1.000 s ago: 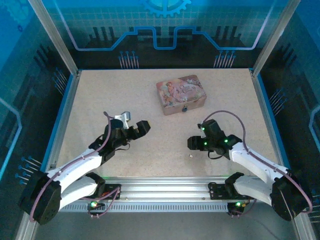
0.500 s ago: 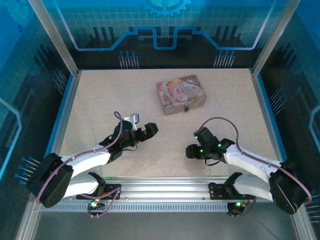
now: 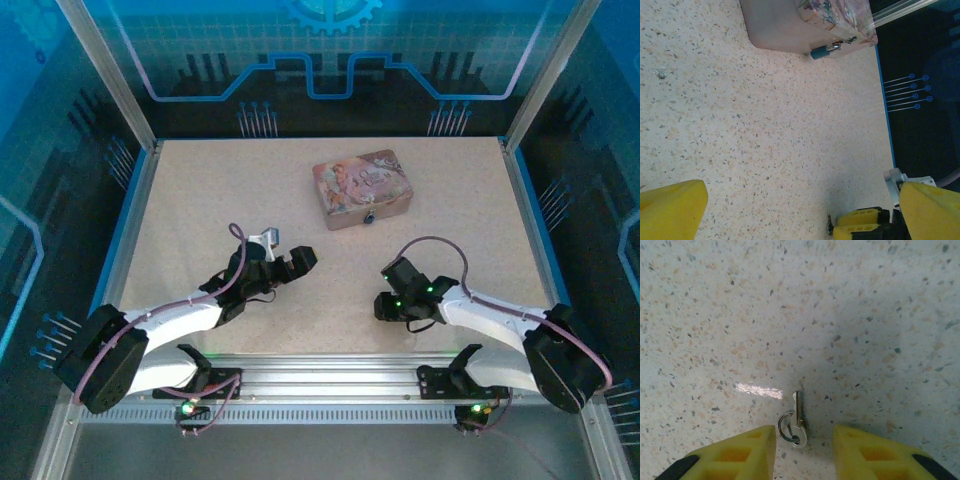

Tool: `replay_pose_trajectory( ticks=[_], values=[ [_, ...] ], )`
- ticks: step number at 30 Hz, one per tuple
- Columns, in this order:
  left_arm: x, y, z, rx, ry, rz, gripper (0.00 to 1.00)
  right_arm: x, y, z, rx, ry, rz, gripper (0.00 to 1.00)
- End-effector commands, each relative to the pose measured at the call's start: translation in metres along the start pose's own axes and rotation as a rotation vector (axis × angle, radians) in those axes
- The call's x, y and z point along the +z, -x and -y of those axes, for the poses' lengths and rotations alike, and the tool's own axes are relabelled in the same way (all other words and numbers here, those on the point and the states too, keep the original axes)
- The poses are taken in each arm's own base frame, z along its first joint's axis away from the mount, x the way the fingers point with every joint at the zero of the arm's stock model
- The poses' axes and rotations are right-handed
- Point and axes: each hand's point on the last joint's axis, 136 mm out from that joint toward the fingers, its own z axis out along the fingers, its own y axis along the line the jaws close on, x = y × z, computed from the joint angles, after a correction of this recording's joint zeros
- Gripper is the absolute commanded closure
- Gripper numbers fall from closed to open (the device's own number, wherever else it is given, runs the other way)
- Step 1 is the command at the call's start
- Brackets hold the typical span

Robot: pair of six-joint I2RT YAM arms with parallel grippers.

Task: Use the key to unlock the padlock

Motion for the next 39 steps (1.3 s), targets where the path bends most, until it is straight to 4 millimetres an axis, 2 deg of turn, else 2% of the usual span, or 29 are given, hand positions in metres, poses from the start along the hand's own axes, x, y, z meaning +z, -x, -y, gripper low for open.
replay_pose_trajectory(
  ticks=[1,17,25,32,39],
  values=[
    [-0.001,-0.002,-0.002,0.004,-0.002,0.009,0.01,0.002,-0.004,-0.002,0.005,-0.01,-0.016,0.67],
    [-0.002,-0.001,-0.003,0.008,0.005,0.014,0.01,0.007,-0.002,-0.012,-0.021,-0.028,-0.031,0.74],
    [-0.003,-0.002,-0.005,0.011,0.013,0.015,0.01,0.009,-0.004,-0.013,-0.036,-0.051,-0.044,0.83],
    [-0.008,0.001,-0.003,0.024,0.012,0.027,0.01,-0.001,0.002,-0.011,-0.073,-0.071,-0.007,0.94],
    [-0.018,0.006,0.015,0.082,-0.034,0.034,0.01,-0.021,0.019,-0.027,-0.224,0.008,0.073,0.96]
  ],
)
